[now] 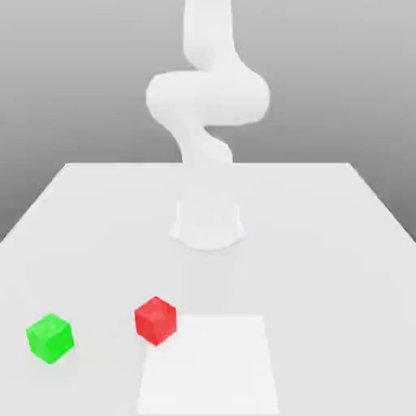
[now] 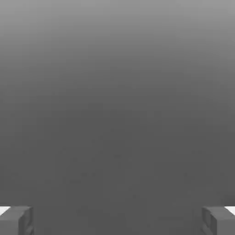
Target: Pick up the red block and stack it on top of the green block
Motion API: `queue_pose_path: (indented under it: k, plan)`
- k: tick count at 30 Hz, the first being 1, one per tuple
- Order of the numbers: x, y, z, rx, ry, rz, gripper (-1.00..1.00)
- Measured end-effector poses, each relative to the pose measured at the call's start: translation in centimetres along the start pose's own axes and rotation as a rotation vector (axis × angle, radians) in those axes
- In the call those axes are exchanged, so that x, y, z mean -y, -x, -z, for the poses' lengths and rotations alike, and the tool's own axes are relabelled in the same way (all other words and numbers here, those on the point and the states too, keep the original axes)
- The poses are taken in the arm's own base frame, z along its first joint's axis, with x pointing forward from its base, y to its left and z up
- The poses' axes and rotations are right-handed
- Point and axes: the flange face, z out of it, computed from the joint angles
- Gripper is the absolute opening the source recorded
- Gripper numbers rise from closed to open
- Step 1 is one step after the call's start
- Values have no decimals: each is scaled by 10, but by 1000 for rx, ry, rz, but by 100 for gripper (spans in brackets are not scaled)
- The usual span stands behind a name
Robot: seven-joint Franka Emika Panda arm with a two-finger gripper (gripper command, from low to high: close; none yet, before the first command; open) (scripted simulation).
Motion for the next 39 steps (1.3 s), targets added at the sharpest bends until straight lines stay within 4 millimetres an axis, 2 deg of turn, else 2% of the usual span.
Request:
queue_pose_path:
  k: [4, 9, 14, 17, 18, 24, 25, 32, 39]
  plan:
    - [-40, 11, -100, 69, 139, -116, 0]
    - [-112, 40, -202, 149, 310, -267, 0]
    - [-205, 92, -279, 230, 495, -436, 0]
    - [-270, 138, -312, 283, 620, -551, 0]
    - [-284, 148, -320, 292, 643, -574, 0]
    - [-319, 179, -361, 302, 667, -594, 0]
    - [-323, 183, -366, 302, 667, -594, -100]
    - [-323, 183, -367, 301, 666, -594, -100]
    - [-296, 158, -325, 301, 666, -594, -100]
